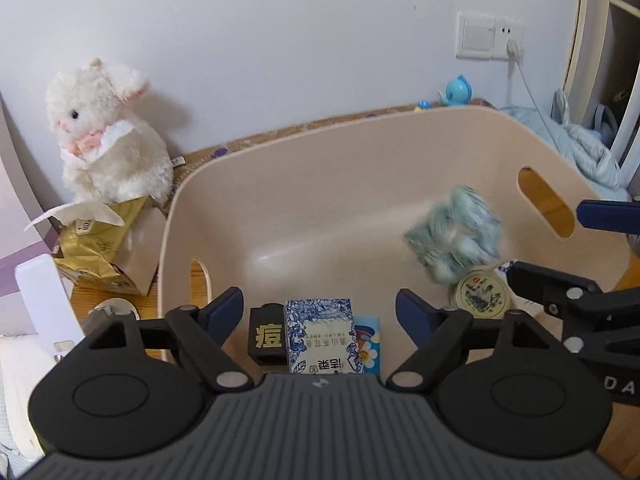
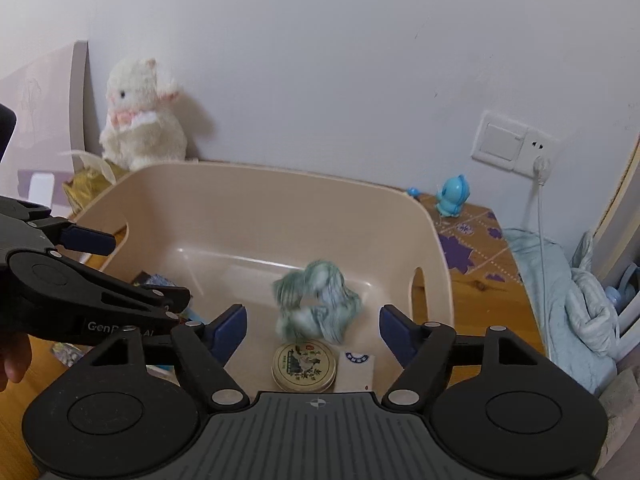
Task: Organize objects
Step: 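Withdraw both tools from the basket toward the cartoon candy box and Hello Kitty box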
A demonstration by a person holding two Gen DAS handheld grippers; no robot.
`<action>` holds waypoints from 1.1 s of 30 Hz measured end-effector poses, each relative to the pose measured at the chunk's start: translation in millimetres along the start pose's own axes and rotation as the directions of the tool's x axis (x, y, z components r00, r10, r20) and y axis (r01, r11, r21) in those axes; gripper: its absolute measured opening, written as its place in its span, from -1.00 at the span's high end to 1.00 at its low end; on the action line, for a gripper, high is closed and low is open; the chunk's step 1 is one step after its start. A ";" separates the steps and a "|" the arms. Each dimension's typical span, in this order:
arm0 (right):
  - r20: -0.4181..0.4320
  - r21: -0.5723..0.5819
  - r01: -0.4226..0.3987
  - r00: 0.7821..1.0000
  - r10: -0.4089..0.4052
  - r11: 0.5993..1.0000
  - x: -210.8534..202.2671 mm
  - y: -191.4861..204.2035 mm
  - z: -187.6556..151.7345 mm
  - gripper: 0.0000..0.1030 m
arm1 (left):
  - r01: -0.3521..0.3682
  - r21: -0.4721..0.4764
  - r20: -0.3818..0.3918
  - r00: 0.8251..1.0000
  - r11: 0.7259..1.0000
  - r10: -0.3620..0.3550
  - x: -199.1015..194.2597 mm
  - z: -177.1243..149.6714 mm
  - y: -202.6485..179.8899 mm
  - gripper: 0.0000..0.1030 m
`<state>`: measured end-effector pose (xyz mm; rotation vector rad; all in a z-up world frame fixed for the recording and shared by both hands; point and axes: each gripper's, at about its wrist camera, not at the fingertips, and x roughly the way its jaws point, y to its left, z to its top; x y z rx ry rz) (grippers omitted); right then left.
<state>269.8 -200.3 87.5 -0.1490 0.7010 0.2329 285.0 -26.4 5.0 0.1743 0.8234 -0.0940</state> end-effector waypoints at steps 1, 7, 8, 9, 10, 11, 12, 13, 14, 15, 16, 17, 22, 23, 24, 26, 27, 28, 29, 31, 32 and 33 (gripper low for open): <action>0.012 0.004 0.005 1.000 -0.005 1.000 -5.1 -1.0 0.1 -0.63 | -0.002 -0.005 0.007 1.000 1.000 0.002 -3.5 0.3 1.1 -0.64; 0.077 0.039 0.019 0.997 -0.022 0.999 -34.8 -7.0 -0.6 -0.95 | -0.014 -0.041 0.043 0.999 0.999 0.016 -29.3 -0.9 10.5 -0.66; 0.083 0.045 0.018 0.996 -0.022 0.999 -39.3 -7.7 -1.4 -0.96 | -0.018 -0.045 0.048 0.999 0.999 0.020 -34.4 -1.9 11.9 -0.66; 0.090 0.051 0.018 0.996 -0.022 0.999 -43.9 -8.5 -2.6 -1.00 | -0.021 -0.046 0.054 0.998 0.999 0.024 -39.1 -3.2 13.2 -0.67; 0.098 0.054 0.018 0.995 -0.023 0.998 -49.0 -9.2 -4.3 -1.00 | -0.025 -0.048 0.059 0.998 0.999 0.028 -43.5 -4.6 14.1 -0.67; 0.103 0.055 0.019 0.994 -0.024 0.998 -53.1 -9.6 -6.5 -1.00 | -0.030 -0.050 0.066 0.997 0.998 0.033 -49.1 -6.8 15.8 -0.67; 0.107 0.055 0.020 0.994 -0.026 0.998 -57.1 -10.0 -8.7 -1.00 | -0.033 -0.054 0.071 0.997 0.998 0.037 -53.3 -8.8 17.3 -0.67; 0.109 0.055 0.022 0.994 -0.028 0.998 -61.0 -9.9 -11.2 -1.00 | -0.037 -0.059 0.077 0.996 0.998 0.041 -58.0 -11.5 19.2 -0.68; 0.110 0.054 0.025 0.994 -0.031 0.998 -64.3 -9.9 -13.8 -1.00 | -0.039 -0.064 0.081 0.996 0.997 0.044 -62.2 -14.0 21.5 -0.68; 0.110 0.054 0.028 0.993 -0.033 0.998 -67.8 -10.3 -16.7 -1.00 | -0.040 -0.070 0.085 0.995 0.997 0.046 -66.0 -16.6 23.3 -0.69; 0.111 0.054 0.028 0.993 -0.034 0.998 -70.9 -11.0 -19.9 -1.00 | -0.040 -0.076 0.087 0.995 0.996 0.047 -69.7 -19.3 25.0 -0.69; 0.111 0.056 0.028 0.993 -0.034 0.998 -73.6 -11.4 -22.8 -1.00 | -0.040 -0.080 0.088 0.995 0.996 0.047 -73.1 -22.2 27.1 -0.69; 0.099 0.072 0.032 0.994 -0.039 0.997 -83.5 -17.0 -38.6 -1.00 | -0.044 -0.095 0.096 0.994 0.994 0.053 -85.8 -40.0 34.1 -0.75; 0.096 0.073 0.034 0.995 -0.041 0.997 -84.6 -17.5 -41.8 -1.00 | -0.041 -0.103 0.096 0.994 0.994 0.051 -87.5 -44.2 35.4 -0.76; 0.091 0.073 0.037 0.995 -0.043 0.997 -85.6 -18.4 -45.4 -1.00 | -0.039 -0.110 0.094 0.994 0.993 0.050 -89.0 -48.4 36.7 -0.76; 0.078 0.070 0.041 0.996 -0.046 0.997 -86.2 -19.6 -53.2 -1.00 | -0.035 -0.120 0.089 0.995 0.992 0.046 -90.5 -55.7 38.7 -0.76; 0.072 0.067 0.043 0.996 -0.048 0.997 -85.9 -19.8 -57.2 -1.00 | -0.034 -0.123 0.086 0.995 0.992 0.045 -91.1 -60.3 39.3 -0.76; 0.065 0.065 0.046 0.997 -0.050 0.997 -85.5 -20.1 -61.7 -1.00 | -0.032 -0.125 0.083 0.996 0.992 0.043 -91.4 -64.7 39.8 -0.76; 0.058 0.064 0.049 0.997 -0.053 0.997 -84.7 -20.3 -65.8 -1.00 | -0.030 -0.126 0.080 0.996 0.992 0.040 -91.3 -68.6 40.7 -0.76; 0.039 0.065 0.051 0.998 -0.054 0.997 -81.6 -21.3 -74.6 -1.00 | -0.027 -0.126 0.072 0.997 0.992 0.036 -89.9 -77.8 40.8 -0.76; 0.029 0.066 0.051 0.998 -0.053 0.996 -79.4 -22.0 -78.3 -1.00 | -0.027 -0.127 0.067 0.997 0.992 0.036 -88.3 -82.9 40.7 -0.76; 0.019 0.066 0.052 0.998 -0.053 0.996 -77.1 -22.4 -82.2 -1.00 | -0.026 -0.127 0.063 0.997 0.992 0.034 -86.4 -87.4 41.5 -0.77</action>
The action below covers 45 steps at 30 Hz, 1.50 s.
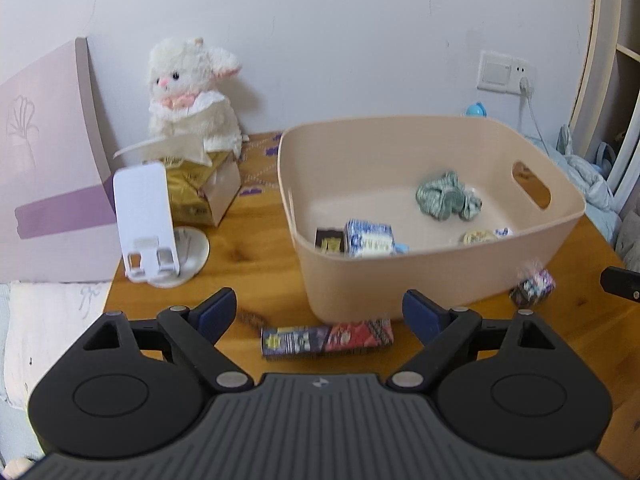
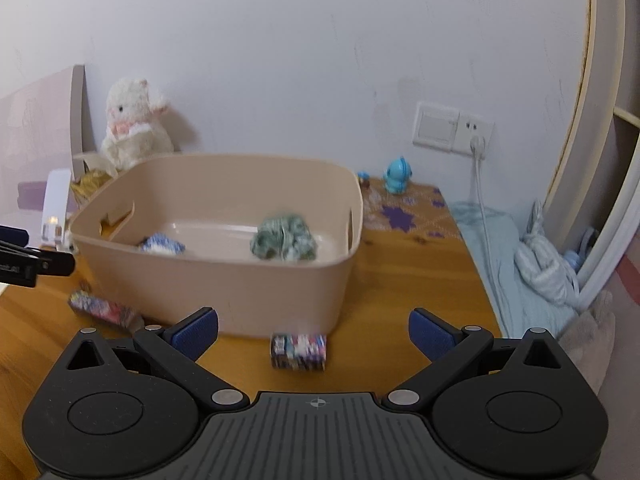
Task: Organize objects
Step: 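Withdraw both tools from the basket toward the cartoon candy box and Hello Kitty box, then grasp the long cartoon candy box with left tool while right tool grasps the Hello Kitty box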
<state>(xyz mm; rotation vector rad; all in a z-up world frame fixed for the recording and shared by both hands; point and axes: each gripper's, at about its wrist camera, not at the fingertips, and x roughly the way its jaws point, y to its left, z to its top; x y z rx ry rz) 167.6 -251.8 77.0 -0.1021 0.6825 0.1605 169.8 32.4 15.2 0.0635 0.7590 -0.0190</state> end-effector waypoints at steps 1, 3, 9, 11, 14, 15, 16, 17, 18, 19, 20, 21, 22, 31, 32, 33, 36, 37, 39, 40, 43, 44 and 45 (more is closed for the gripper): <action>-0.010 0.000 0.002 1.000 -0.002 1.000 2.1 -0.3 -4.7 -1.00 | 0.000 -0.003 -0.006 1.000 1.000 0.000 2.1 -3.8 0.7 -0.77; -0.026 -0.001 0.005 1.000 -0.005 1.000 6.5 -1.0 -11.7 -1.00 | 0.004 -0.016 -0.021 1.000 1.000 -0.005 6.9 -13.0 3.2 -0.77; -0.077 -0.008 0.016 0.997 -0.016 1.000 22.2 0.6 -33.2 -1.00 | 0.017 -0.016 -0.062 0.998 1.000 -0.018 26.2 -34.8 7.8 -0.77; -0.092 -0.009 0.019 0.996 -0.020 1.000 27.7 1.2 -37.8 -1.00 | 0.017 0.001 -0.068 0.998 1.000 -0.017 33.0 -38.9 8.9 -0.77; -0.110 -0.004 0.018 0.994 -0.018 1.000 36.6 1.7 -44.1 -1.00 | 0.028 0.043 -0.077 0.997 0.999 -0.025 44.2 -42.7 11.6 -0.77; -0.115 -0.003 0.017 0.993 -0.017 1.000 39.3 2.3 -45.9 -1.00 | 0.031 0.056 -0.076 0.997 0.998 -0.027 47.3 -43.4 12.6 -0.77; -0.121 -0.003 0.016 0.993 -0.017 1.000 42.6 2.6 -47.9 -1.00 | 0.032 0.070 -0.075 0.997 0.997 -0.027 50.3 -44.0 13.3 -0.77; -0.126 -0.003 0.016 0.992 -0.016 1.000 45.4 2.3 -49.1 -1.00 | 0.032 0.088 -0.073 0.997 0.996 -0.026 54.0 -44.3 13.7 -0.77; -0.130 -0.003 0.016 0.991 -0.016 1.000 48.2 2.4 -50.8 -1.00 | 0.034 0.110 -0.071 0.997 0.993 -0.026 58.0 -44.6 14.0 -0.77; -0.133 -0.001 0.015 0.991 -0.015 1.000 50.8 2.9 -53.0 -1.00 | 0.033 0.131 -0.071 0.997 0.991 -0.024 61.6 -44.8 13.9 -0.77; -0.136 0.002 0.013 0.991 -0.013 1.000 53.0 2.1 -55.1 -1.00 | 0.031 0.152 -0.069 0.997 0.988 -0.020 65.4 -45.2 14.0 -0.77; -0.140 0.003 0.013 0.990 -0.012 1.000 54.9 2.3 -56.9 -1.00 | 0.028 0.176 -0.066 0.998 0.984 -0.016 69.8 -45.7 13.9 -0.77; -0.143 0.005 0.013 0.990 -0.012 1.000 57.4 2.5 -58.0 -1.00 | 0.027 0.192 -0.065 0.998 0.981 -0.015 73.2 -45.6 14.2 -0.77; -0.127 0.026 0.030 0.992 -0.027 0.999 73.0 1.2 -60.4 -1.00 | 0.101 0.286 -0.060 0.994 0.953 -0.087 96.6 -44.5 11.9 -0.86; -0.124 0.029 0.031 0.992 -0.027 0.999 74.5 1.5 -60.9 -1.00 | 0.113 0.287 -0.062 0.993 0.951 -0.099 98.7 -43.6 11.4 -0.87; -0.121 0.029 0.032 0.992 -0.028 0.999 76.3 2.3 -61.3 -1.00 | 0.129 0.282 -0.068 0.991 0.951 -0.115 101.3 -41.9 11.6 -0.87; -0.109 0.014 0.041 0.993 -0.039 0.999 82.2 5.8 -61.8 -1.00 | 0.155 0.257 -0.082 0.987 0.954 -0.138 107.0 -38.3 11.4 -0.90; -0.107 0.004 0.044 0.993 -0.044 0.999 84.7 7.1 -61.5 -1.00 | 0.163 0.249 -0.088 0.985 0.955 -0.145 108.2 -37.6 11.4 -0.90; -0.103 -0.008 0.047 0.994 -0.047 0.999 88.1 8.8 -60.7 -1.00 | 0.183 0.228 -0.103 0.981 0.956 -0.163 110.3 -36.6 13.2 -0.89; -0.100 -0.014 0.047 0.994 -0.048 0.999 90.4 9.5 -59.7 -1.00 | 0.193 0.217 -0.109 0.979 0.957 -0.173 110.6 -36.7 14.8 -0.88; -0.083 -0.021 0.047 0.995 -0.049 0.999 95.0 9.1 -57.0 -1.00 | 0.245 0.174 -0.129 0.966 0.954 -0.224 112.6 -36.9 23.2 -0.79; -0.079 -0.021 0.049 0.996 -0.051 0.999 96.4 9.0 -55.9 -1.00 | 0.252 0.179 -0.127 0.964 0.951 -0.232 111.0 -38.0 23.2 -0.77; -0.075 -0.018 0.051 0.996 -0.053 0.999 97.9 8.8 -54.9 -1.00 | 0.258 0.191 -0.126 0.963 0.947 -0.237 110.7 -38.6 23.5 -0.77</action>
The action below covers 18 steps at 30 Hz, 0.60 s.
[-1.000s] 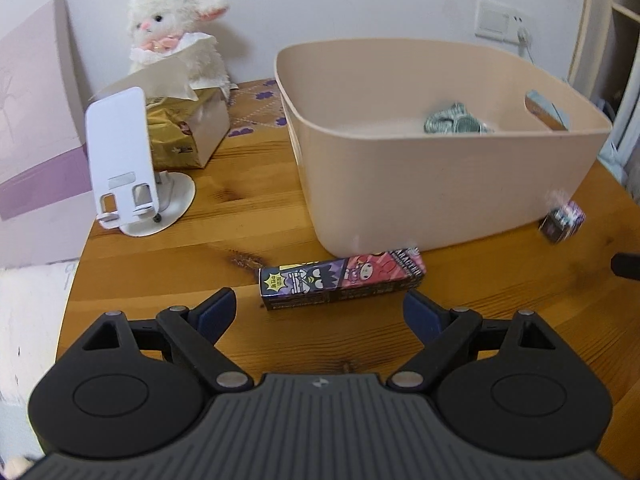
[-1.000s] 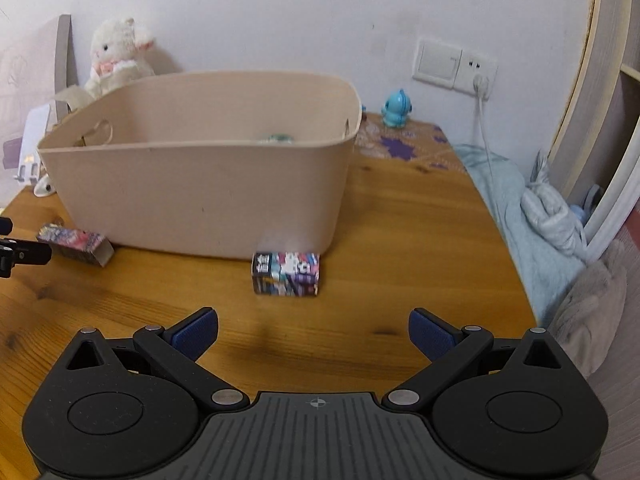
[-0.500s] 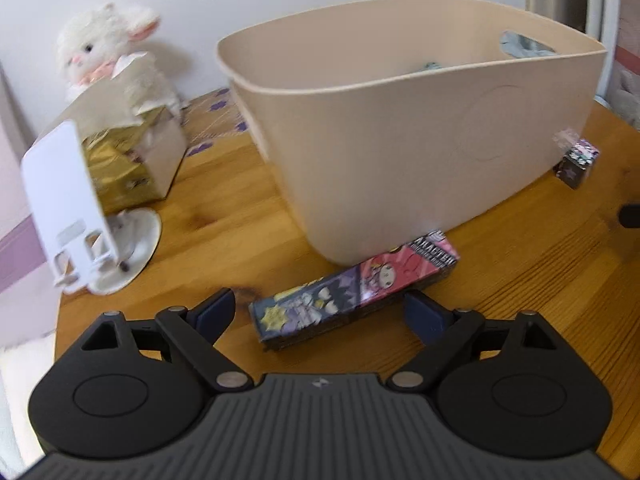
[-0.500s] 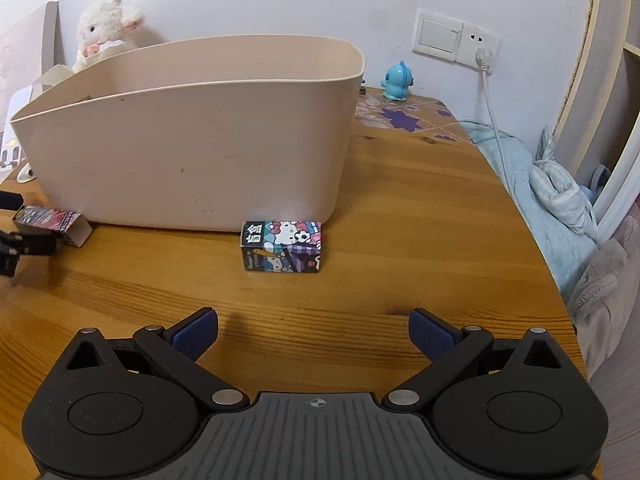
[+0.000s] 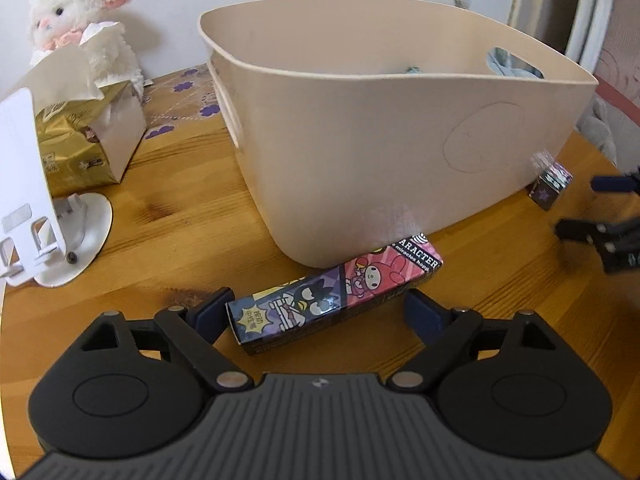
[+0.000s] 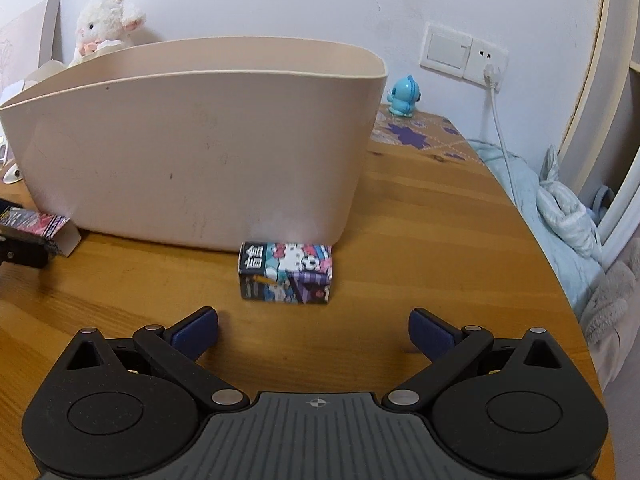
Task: Organize objects
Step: 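Grasp the long cartoon candy box with left tool while right tool grasps the Hello Kitty box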
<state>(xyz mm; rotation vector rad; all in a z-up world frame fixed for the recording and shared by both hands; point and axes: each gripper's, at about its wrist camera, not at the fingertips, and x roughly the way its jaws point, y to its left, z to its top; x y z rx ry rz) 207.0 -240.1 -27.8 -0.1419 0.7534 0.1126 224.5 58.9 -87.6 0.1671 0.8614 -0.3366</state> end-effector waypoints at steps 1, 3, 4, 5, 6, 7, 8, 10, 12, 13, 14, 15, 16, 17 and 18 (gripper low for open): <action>0.004 0.006 0.001 1.000 -0.001 1.000 1.6 -0.9 0.9 -1.00 | 0.006 0.006 0.002 1.000 1.000 -0.006 -0.2 -0.4 0.5 -0.77; 0.009 0.018 0.000 1.000 0.000 1.000 4.2 -1.6 2.0 -1.00 | 0.015 0.015 0.007 1.000 1.000 -0.015 -0.2 -1.0 0.3 -0.77; 0.013 0.023 0.000 1.000 -0.001 1.000 5.3 -1.7 2.1 -1.00 | 0.019 0.020 0.010 1.000 1.000 -0.019 -0.5 -1.6 -0.9 -0.77; 0.017 0.027 0.001 1.000 -0.002 1.000 6.0 -1.7 2.1 -1.00 | 0.023 0.024 0.013 1.000 0.999 -0.024 -0.4 -1.7 -1.3 -0.77; 0.021 0.031 0.001 1.000 -0.002 1.000 6.7 -1.4 2.1 -1.00 | 0.029 0.030 0.016 0.999 0.999 -0.029 0.3 -1.0 -1.9 -0.77; 0.026 0.034 0.001 1.000 -0.002 0.999 7.3 -0.8 1.6 -1.00 | 0.033 0.036 0.017 0.999 0.999 -0.034 1.1 -0.4 -3.0 -0.77; 0.029 0.036 0.001 1.000 -0.002 0.999 8.0 -0.3 1.8 -1.00 | 0.035 0.042 0.020 0.999 0.998 -0.036 0.6 0.4 -4.7 -0.74; 0.039 0.033 0.004 0.999 -0.005 0.999 9.2 2.2 2.2 -1.00 | 0.046 0.053 0.030 0.998 0.998 -0.048 -0.7 1.1 -8.6 -0.60; 0.050 0.024 0.012 0.999 -0.013 1.000 10.1 5.2 2.4 -0.96 | 0.059 0.067 0.036 0.997 0.996 -0.061 -3.1 0.2 -12.6 -0.42; 0.056 0.026 0.008 0.998 -0.009 1.000 9.4 6.3 2.3 -0.85 | 0.062 0.068 0.036 0.997 0.996 -0.064 -4.6 -0.5 -14.1 -0.38; 0.060 0.031 -0.001 0.998 -0.001 1.000 8.7 6.5 2.7 -0.75 | 0.067 0.070 0.037 0.997 0.995 -0.070 -6.3 -1.4 -15.4 -0.28; 0.060 0.038 -0.015 0.998 0.013 0.999 8.0 6.6 3.0 -0.58 | 0.074 0.076 0.039 0.996 0.994 -0.077 -8.5 -2.9 -17.2 -0.19; 0.060 0.044 -0.025 0.998 0.023 0.999 7.2 5.7 2.8 -0.48 | 0.079 0.080 0.041 0.996 0.994 -0.083 -10.5 -4.4 -18.7 -0.15; 0.060 0.048 -0.030 0.998 0.027 0.998 6.4 5.9 2.6 -0.41 | 0.083 0.083 0.042 0.995 0.993 -0.087 -12.3 -6.0 -20.1 -0.08; 0.061 0.052 -0.035 0.998 0.032 0.998 5.2 6.2 2.1 -0.25 | 0.088 0.086 0.043 0.995 0.992 -0.092 -14.0 -7.5 -21.3 -0.02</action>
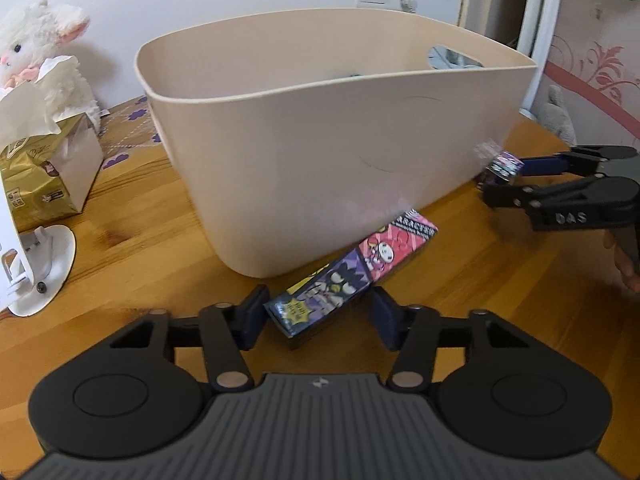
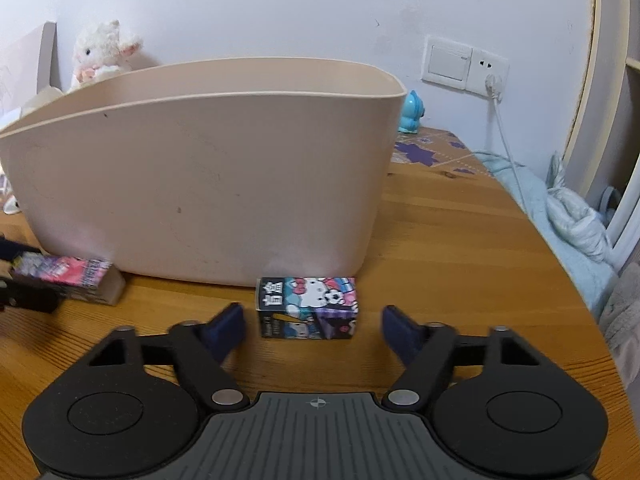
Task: Organize objects
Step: 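Grasp the long cartoon candy box with left tool while right tool grasps the Hello Kitty box, then lift both boxes and carry them over the basket with both tools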
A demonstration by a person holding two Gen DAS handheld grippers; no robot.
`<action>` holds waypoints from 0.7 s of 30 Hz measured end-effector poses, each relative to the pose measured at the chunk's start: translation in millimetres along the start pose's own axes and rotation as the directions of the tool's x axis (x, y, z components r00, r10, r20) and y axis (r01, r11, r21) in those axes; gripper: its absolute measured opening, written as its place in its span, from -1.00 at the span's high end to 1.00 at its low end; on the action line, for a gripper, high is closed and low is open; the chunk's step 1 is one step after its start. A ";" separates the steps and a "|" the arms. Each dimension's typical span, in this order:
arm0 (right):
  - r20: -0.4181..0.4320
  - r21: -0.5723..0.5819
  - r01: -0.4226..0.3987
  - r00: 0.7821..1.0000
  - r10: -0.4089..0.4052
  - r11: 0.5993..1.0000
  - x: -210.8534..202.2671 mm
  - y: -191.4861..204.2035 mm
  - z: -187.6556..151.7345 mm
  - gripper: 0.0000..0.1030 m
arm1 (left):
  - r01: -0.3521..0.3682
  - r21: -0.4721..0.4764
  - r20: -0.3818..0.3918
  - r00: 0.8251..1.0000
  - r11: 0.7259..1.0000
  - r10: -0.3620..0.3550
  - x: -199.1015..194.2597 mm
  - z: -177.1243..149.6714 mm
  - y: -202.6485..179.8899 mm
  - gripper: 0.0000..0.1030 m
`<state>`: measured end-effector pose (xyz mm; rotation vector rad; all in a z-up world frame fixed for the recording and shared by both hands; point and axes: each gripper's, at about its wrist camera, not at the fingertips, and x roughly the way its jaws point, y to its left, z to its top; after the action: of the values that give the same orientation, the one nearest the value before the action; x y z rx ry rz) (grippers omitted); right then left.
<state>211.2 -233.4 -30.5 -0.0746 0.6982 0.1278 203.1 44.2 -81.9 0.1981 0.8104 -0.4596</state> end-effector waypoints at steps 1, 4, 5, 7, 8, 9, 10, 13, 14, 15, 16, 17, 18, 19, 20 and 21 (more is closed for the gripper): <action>0.000 0.003 -0.006 1.000 0.006 1.000 -1.1 0.0 -0.6 -0.08 | 0.004 0.000 0.000 1.000 1.000 -0.004 -0.7 -0.7 -0.5 0.00; -0.008 0.002 -0.008 1.000 0.008 1.000 -5.9 2.7 -2.0 0.08 | 0.018 0.006 0.003 1.000 1.000 -0.018 -5.1 -4.7 -6.9 0.12; -0.009 0.002 -0.010 1.000 0.010 1.000 -7.3 3.4 -2.9 0.09 | 0.019 0.008 0.003 1.000 1.000 -0.019 -5.0 -5.4 -7.9 0.15; -0.013 0.007 -0.015 1.000 0.015 1.000 -11.5 4.9 -5.5 0.09 | 0.026 0.011 0.007 1.000 1.000 -0.026 -6.2 -7.0 -12.0 0.20; -0.014 0.007 -0.016 1.000 0.016 1.000 -13.6 5.4 -6.9 0.09 | 0.031 0.010 0.011 0.999 0.999 -0.031 -7.4 -8.5 -13.5 0.22; -0.014 0.006 -0.017 1.000 0.017 1.000 -16.2 5.7 -8.2 0.10 | 0.037 0.011 0.014 0.999 0.999 -0.037 -8.0 -9.4 -14.5 0.25; -0.014 0.005 -0.019 1.000 0.019 1.000 -19.1 5.7 -9.7 0.10 | 0.041 0.012 0.016 0.999 0.999 -0.041 -8.5 -10.2 -15.5 0.26; -0.013 0.005 -0.024 1.000 0.024 1.000 -27.9 6.5 -12.4 0.10 | 0.050 0.019 0.018 0.999 0.999 -0.051 -10.8 -13.0 -19.5 0.32; -0.011 0.003 -0.024 1.000 0.025 1.000 -31.6 7.3 -13.2 0.10 | 0.055 0.022 0.017 0.998 0.998 -0.056 -11.7 -14.2 -21.3 0.36; -0.008 0.002 -0.025 1.000 0.025 1.000 -35.0 7.9 -13.9 0.10 | 0.060 0.026 0.016 0.998 0.998 -0.061 -12.5 -15.7 -23.1 0.39; -0.005 0.001 -0.026 1.000 0.026 1.000 -38.8 8.6 -14.3 0.10 | 0.063 0.031 0.016 0.998 0.998 -0.064 -13.2 -17.4 -24.9 0.40; -0.002 0.001 -0.027 1.000 0.027 1.000 -41.9 9.3 -14.5 0.10 | 0.065 0.038 0.018 0.998 0.997 -0.066 -14.4 -18.9 -27.7 0.42; 0.001 0.001 -0.026 1.000 0.026 1.000 -45.1 10.0 -14.8 0.10 | 0.067 0.044 0.020 0.997 0.997 -0.068 -15.8 -20.2 -30.3 0.44; 0.005 0.001 -0.027 1.000 0.027 1.000 -48.9 10.4 -15.1 0.10 | 0.068 0.048 0.021 0.997 0.997 -0.069 -14.8 -20.0 -34.0 0.45; 0.008 0.002 -0.027 1.000 0.027 1.000 -52.2 10.6 -15.5 0.10 | 0.068 0.051 0.023 0.997 0.996 -0.069 -15.8 -20.8 -36.6 0.47; 0.011 0.002 -0.029 1.000 0.029 1.000 -55.8 10.9 -15.7 0.10 | 0.070 0.052 0.027 0.997 0.996 -0.071 -17.4 -21.2 -39.3 0.49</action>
<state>157.3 -229.5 -6.8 -0.0613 0.6883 0.1551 160.6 22.3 -83.3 0.2103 0.7799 -0.5486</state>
